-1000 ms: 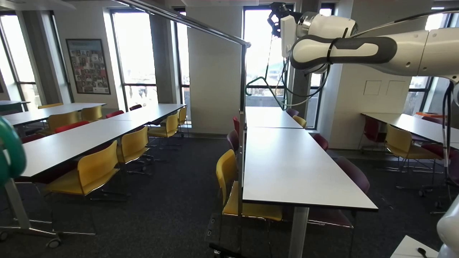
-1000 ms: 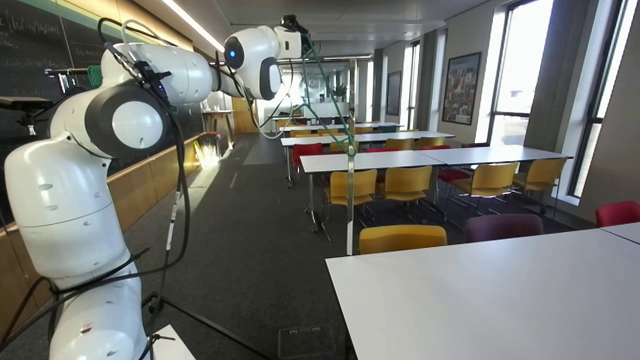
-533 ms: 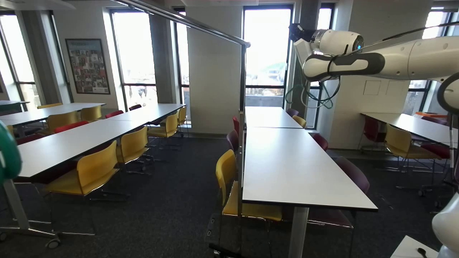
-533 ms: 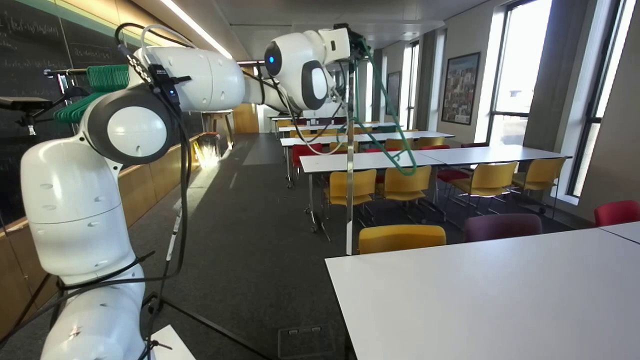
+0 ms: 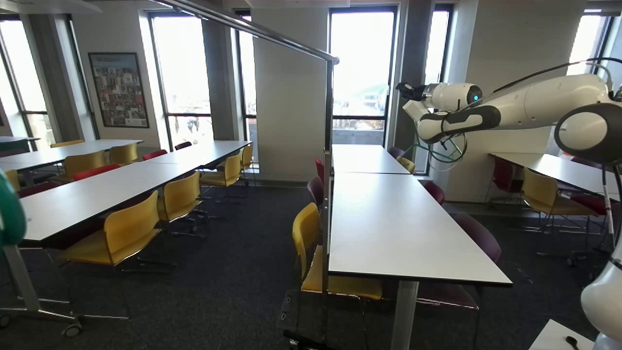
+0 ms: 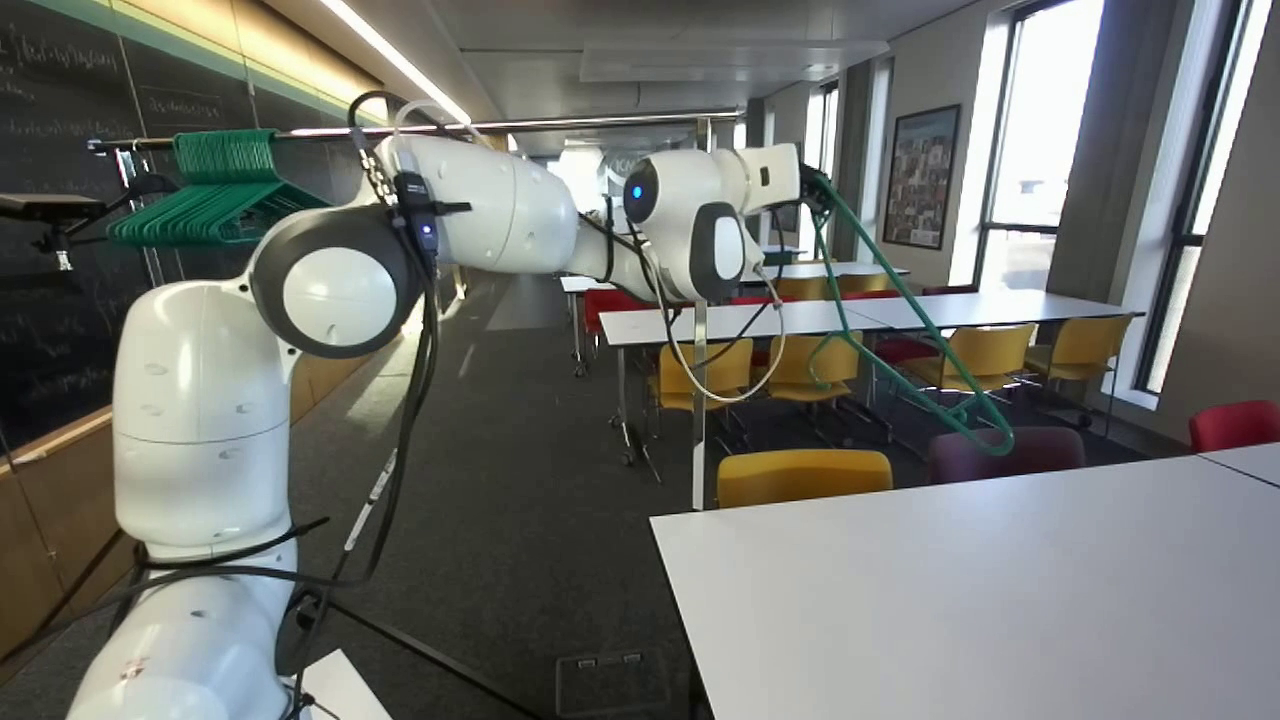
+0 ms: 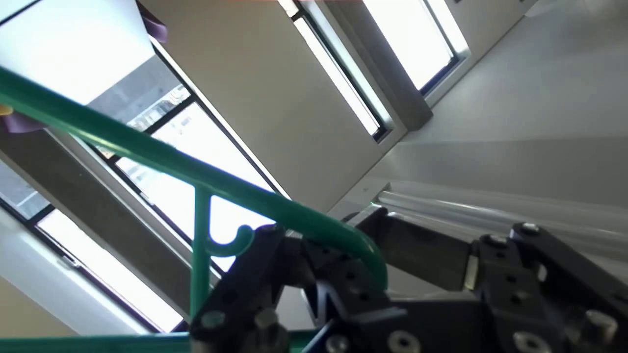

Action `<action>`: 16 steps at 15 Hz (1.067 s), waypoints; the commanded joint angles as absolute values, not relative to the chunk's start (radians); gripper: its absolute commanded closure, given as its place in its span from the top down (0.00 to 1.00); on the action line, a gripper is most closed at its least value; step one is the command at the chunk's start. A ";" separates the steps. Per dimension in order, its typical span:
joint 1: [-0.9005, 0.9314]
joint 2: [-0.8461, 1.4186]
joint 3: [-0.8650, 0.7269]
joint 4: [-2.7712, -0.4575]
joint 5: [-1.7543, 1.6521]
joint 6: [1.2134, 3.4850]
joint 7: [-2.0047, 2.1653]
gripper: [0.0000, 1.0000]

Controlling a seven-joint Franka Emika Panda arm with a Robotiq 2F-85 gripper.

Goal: Put the green hanger on the table

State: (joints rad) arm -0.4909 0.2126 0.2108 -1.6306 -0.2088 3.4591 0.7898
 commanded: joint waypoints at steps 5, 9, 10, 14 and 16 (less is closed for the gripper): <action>-0.557 0.305 0.208 -1.714 -0.219 3.459 0.799 0.00; -0.582 0.322 0.211 -1.813 -0.196 3.448 0.826 0.00; -0.581 0.326 0.211 -1.829 -0.181 3.446 0.840 0.00; -0.568 0.326 0.210 -1.869 -0.112 3.413 0.922 0.00; -0.562 0.323 0.209 -1.875 -0.089 3.389 0.949 0.00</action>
